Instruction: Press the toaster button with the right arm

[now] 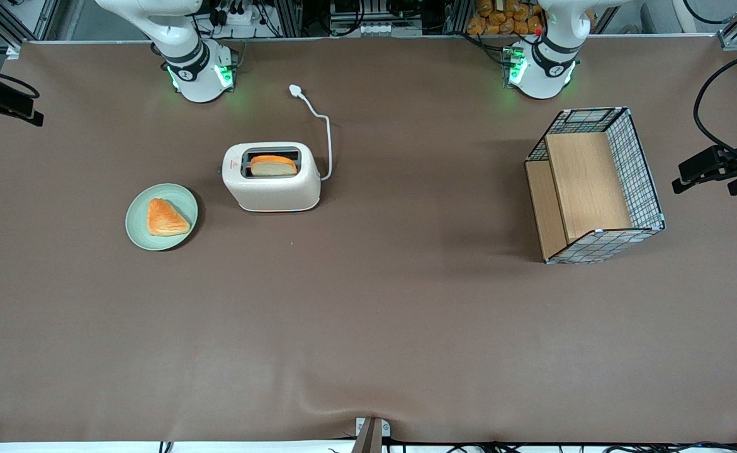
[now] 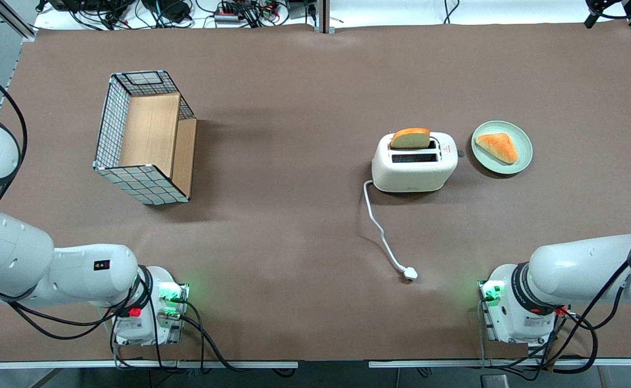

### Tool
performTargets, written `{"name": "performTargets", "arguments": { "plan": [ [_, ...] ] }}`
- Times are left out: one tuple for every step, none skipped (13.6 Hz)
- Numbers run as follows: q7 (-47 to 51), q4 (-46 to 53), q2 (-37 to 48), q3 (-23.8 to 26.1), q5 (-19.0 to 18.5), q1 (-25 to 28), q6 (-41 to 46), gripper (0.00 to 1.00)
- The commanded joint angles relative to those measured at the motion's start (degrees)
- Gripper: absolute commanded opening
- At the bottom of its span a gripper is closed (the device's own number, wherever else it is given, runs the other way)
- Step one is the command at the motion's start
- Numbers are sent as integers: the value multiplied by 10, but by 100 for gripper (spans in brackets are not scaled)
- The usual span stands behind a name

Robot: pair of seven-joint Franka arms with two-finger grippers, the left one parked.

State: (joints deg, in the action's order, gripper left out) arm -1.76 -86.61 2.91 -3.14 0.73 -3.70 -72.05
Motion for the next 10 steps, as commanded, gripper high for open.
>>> {"name": "performTargets", "arguments": {
  "plan": [
    [-10, 11, -4, 1, 2, -23, 8, 100],
    [-5, 9, -4, 1, 2, -20, 7, 100],
    [-3, 9, -4, 2, 2, -15, 7, 100],
    [-2, 9, -4, 2, 1, -12, 5, 100],
    [-3, 10, -5, 2, -3, -12, 1, 100],
    [-3, 10, -6, 2, -3, -20, -3, 100],
    [-3, 10, -6, 2, -3, -20, -3, 100],
    [-3, 9, -10, 2, -2, -20, -2, 100],
    [-2, 9, -13, 2, -2, -18, 1, 100],
    [-2, 9, -18, 2, -1, -14, -1, 100]
  ]
}}
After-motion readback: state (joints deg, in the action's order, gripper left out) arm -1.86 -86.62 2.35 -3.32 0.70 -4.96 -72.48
